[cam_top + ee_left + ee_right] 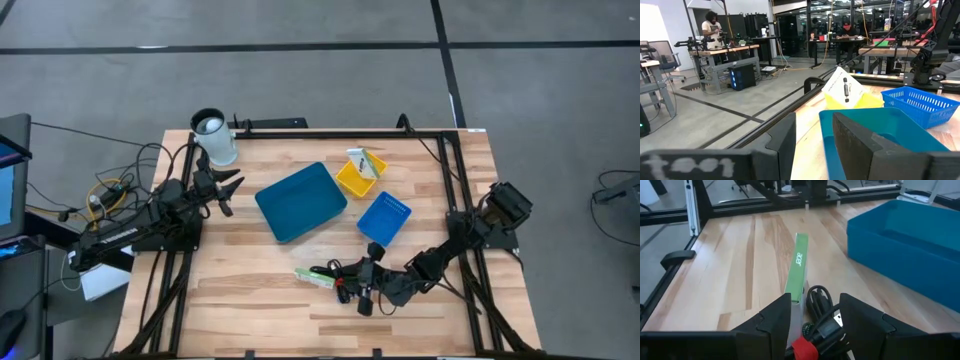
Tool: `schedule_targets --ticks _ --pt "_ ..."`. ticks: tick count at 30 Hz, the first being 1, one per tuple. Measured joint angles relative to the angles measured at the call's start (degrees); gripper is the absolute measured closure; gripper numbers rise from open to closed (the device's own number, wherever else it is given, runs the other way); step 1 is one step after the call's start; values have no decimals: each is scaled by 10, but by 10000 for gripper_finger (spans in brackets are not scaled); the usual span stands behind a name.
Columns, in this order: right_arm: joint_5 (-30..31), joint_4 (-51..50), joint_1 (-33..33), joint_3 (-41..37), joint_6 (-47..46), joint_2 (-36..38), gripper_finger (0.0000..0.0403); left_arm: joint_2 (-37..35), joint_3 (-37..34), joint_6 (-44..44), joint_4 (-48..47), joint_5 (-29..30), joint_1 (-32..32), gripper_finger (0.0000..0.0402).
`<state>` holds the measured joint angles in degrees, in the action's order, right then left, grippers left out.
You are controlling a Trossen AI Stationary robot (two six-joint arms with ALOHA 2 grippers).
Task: Pick and place items into bin
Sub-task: Put the card reader box into the yellow bin
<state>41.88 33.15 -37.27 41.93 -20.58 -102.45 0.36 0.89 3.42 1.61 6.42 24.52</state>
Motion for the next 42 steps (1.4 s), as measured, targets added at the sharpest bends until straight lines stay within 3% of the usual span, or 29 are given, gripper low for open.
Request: schedule_targets --ticks 17,31,42 --pt "-10 4 7 0 0 0 239 0 0 0 0 0 0 282" --pt "-39 -19 10 19 10 0 276 0 0 0 0 0 0 282" --pt "-43 -19 24 19 0 0 247 0 0 0 0 0 0 282"
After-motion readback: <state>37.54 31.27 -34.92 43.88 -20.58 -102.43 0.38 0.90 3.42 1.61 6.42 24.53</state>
